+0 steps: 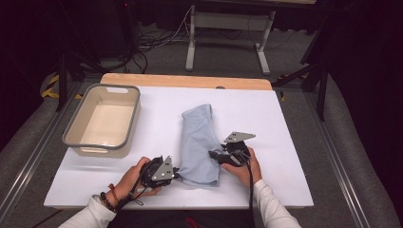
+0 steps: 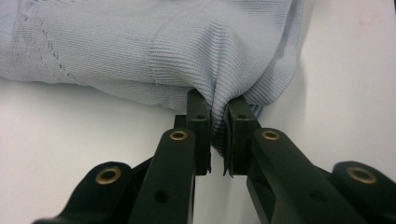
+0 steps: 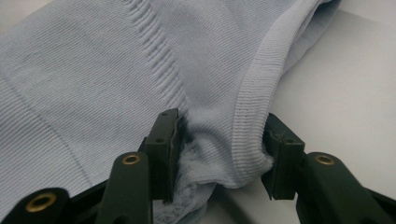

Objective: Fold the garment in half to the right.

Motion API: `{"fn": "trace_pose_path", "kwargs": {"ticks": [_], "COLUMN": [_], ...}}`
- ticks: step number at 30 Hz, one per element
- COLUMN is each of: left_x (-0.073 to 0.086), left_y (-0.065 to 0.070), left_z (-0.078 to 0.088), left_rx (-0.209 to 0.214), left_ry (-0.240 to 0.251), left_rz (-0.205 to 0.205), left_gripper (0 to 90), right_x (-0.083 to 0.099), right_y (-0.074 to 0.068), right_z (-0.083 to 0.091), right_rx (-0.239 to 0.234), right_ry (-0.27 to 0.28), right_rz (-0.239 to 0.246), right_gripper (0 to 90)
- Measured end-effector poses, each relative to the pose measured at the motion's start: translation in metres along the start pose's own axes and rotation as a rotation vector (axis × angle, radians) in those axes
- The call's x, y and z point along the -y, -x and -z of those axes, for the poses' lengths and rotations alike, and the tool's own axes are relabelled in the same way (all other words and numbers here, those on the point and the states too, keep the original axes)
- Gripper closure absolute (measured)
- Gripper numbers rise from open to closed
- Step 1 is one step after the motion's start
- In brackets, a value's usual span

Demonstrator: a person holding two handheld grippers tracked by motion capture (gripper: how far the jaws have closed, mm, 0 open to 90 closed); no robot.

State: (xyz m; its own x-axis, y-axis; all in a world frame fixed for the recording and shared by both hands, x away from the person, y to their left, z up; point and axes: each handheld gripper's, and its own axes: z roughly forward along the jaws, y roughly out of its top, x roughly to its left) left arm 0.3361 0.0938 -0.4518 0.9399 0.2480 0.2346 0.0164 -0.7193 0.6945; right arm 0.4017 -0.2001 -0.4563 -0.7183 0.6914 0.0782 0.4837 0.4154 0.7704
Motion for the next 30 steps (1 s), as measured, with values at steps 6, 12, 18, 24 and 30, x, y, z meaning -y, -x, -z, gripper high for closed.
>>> {"fn": "trace_pose_path", "kwargs": {"ticks": [6,12,18,24,30], "left_x": [0.008,0.014,0.019,0.019,-0.001], "left_y": [0.005,0.010,0.010,0.000,-0.015], "left_z": [0.006,0.012,0.034,0.052,0.035], "left_rx": [0.001,-0.005,0.005,0.005,0.004], "left_ry": [0.021,0.037,0.114,0.186,0.209], "left_rz": [0.028,0.046,0.066,0.079,0.111], "left_gripper": [83.6,82.3,71.6,70.2,79.3], "right_x": [-0.002,-0.001,0.000,-0.002,-0.023], "right_y": [-0.007,-0.008,-0.007,-0.011,-0.024], "right_z": [-0.003,-0.002,0.009,0.034,0.037], "right_rx": [0.013,0.034,0.046,0.064,0.047], "right_ry": [0.002,0.015,0.051,0.183,0.209], "right_rz": [0.041,0.052,0.075,0.121,0.231], "right_gripper": [52.2,44.9,39.9,56.4,85.4]}}
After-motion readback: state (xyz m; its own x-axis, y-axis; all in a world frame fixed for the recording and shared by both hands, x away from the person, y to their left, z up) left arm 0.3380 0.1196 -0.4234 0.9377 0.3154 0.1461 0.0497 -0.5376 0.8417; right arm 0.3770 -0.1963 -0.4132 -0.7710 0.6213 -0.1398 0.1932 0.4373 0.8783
